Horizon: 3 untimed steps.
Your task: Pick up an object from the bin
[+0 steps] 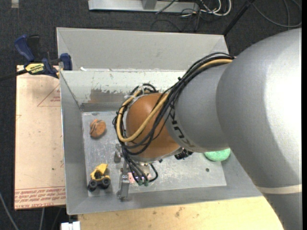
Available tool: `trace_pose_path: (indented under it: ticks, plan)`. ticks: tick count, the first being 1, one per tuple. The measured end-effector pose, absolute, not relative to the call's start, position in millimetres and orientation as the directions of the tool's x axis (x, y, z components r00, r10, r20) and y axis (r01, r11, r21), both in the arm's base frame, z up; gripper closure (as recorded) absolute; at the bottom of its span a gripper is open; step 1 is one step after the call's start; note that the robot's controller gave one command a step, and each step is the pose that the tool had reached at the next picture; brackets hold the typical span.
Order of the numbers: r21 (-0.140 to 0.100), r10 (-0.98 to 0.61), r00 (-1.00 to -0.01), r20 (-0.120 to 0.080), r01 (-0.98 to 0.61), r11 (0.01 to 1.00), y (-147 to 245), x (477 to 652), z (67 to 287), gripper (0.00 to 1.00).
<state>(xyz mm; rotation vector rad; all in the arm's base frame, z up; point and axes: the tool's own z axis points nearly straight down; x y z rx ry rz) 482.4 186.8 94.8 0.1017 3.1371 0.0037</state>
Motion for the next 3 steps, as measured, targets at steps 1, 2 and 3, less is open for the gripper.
trace_pose_path:
  ticks: [1,2,3]
  plan:
    - [0.001,-0.013,-1.0,-0.004,-0.013,1.0,210.0,492.1,73.4,0.0]
    - [-0.001,-0.087,-0.996,-0.002,-0.087,0.996,221.3,509.1,70.7,1.0]
    - [-0.001,-0.086,-0.996,-0.002,-0.086,0.996,221.2,509.1,70.7,1.0]
